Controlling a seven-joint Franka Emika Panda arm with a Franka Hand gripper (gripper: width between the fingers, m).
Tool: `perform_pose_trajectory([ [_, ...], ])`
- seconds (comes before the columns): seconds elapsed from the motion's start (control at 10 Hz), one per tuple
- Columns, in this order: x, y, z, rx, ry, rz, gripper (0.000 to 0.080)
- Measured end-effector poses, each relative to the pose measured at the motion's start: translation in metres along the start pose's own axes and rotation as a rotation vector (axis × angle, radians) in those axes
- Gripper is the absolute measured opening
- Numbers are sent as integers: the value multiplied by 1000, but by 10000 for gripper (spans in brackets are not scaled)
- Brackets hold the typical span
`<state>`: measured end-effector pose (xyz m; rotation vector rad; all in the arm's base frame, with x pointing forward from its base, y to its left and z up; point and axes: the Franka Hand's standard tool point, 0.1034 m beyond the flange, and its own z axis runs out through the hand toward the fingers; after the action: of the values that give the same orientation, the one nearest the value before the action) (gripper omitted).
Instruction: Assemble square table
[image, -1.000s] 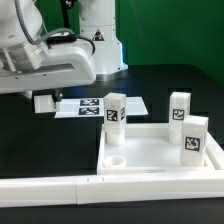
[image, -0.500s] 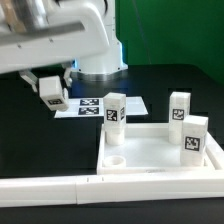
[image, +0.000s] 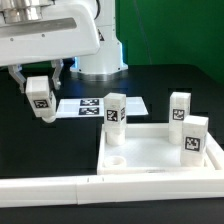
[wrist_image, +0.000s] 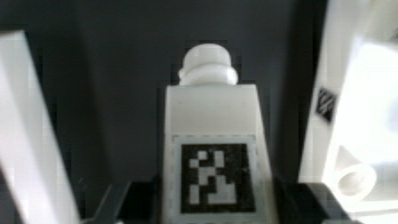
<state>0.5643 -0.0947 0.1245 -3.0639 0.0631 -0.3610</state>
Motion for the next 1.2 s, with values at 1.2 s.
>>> perform_pose_trajectory([
  [1.2,25,-122,15,-15,305,89,284],
])
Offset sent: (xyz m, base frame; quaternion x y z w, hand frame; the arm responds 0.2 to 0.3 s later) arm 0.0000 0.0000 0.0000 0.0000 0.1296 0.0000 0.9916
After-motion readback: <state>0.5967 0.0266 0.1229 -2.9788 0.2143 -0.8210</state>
